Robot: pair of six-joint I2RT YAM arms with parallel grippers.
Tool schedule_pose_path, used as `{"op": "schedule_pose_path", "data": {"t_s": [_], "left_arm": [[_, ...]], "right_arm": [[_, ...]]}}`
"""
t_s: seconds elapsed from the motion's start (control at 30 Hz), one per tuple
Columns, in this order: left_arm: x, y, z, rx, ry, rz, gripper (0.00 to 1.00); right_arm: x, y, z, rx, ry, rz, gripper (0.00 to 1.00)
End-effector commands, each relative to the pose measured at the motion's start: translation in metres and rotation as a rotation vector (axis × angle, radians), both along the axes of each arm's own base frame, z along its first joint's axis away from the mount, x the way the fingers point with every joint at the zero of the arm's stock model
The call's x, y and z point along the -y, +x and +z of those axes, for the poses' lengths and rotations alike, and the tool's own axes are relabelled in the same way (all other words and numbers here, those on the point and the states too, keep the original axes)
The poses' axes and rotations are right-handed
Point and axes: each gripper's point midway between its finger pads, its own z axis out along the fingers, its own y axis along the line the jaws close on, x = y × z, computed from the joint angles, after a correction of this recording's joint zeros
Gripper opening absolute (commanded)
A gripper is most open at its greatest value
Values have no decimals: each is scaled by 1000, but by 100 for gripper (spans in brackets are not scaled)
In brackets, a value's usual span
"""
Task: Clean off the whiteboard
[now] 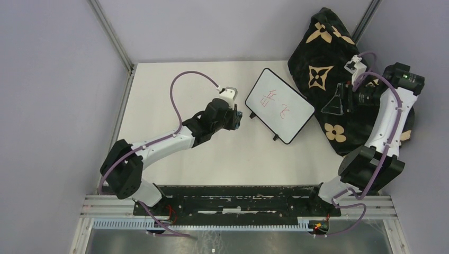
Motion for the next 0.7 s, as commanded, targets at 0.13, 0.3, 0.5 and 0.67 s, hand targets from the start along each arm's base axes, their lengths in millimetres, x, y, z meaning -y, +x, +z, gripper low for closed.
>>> {"op": "schedule_pose_path", "data": {"t_s": [0.13, 0.3, 0.5, 0.67], "left_arm": [[46, 46, 50, 163, -64, -77, 3], [58, 58, 58, 186, -94, -98, 3], [76, 69, 67, 211, -105, -140, 3], [92, 75, 68, 213, -129, -177, 3]], "right_arm": [[-22, 23, -24, -64, -37, -54, 73], [-16, 35, -31, -56, -51, -90, 72], [-11, 45, -46, -57, -62, -110, 71], [-13, 50, -56, -79, -38, -96, 68]]}}
